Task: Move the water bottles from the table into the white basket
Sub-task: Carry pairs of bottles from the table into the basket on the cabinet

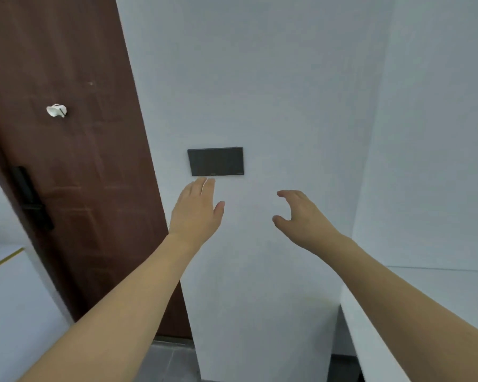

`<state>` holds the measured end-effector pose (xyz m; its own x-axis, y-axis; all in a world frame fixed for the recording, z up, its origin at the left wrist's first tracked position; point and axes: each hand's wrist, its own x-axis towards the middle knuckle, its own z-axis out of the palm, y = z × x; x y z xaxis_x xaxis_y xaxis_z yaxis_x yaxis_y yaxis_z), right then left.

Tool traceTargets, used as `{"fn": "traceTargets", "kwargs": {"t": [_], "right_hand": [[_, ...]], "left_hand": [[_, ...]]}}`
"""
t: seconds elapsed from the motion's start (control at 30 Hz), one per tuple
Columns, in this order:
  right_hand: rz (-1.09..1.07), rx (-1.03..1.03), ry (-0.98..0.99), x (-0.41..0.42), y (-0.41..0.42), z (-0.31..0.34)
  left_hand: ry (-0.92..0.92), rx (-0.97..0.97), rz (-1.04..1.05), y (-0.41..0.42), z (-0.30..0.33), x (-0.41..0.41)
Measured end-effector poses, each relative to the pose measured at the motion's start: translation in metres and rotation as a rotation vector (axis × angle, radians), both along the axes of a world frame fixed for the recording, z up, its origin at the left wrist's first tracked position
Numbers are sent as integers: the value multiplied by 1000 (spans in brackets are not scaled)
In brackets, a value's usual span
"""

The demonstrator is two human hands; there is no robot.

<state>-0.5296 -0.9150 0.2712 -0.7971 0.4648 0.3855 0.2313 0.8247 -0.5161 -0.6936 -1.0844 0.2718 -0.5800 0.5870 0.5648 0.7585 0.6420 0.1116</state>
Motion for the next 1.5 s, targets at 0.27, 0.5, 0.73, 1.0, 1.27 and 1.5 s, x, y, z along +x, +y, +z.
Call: {"fn": "traceTargets", "kwargs": {"t": [0.27,0.5,0.73,1.0,1.27,1.5], "right_hand": [[4,-57,-64,120,83,-15],[-63,-108,-101,188,151,-34],[-112,-134,-106,294,249,-53],[-161,-176,-188,409,384,-71],[-224,-325,-237,456,470,-118],[-338,-522,-413,504,569,-181]], "left_hand": [[-103,-17,5,78,-29,122],[-150,-30,-86,165,-43,189],[-160,-59,-134,268,-55,293],[-299,-13,-154,385,-85,414],[-653,-84,-105,484,-125,453],[-991,-310,-31,572,-194,503]]}}
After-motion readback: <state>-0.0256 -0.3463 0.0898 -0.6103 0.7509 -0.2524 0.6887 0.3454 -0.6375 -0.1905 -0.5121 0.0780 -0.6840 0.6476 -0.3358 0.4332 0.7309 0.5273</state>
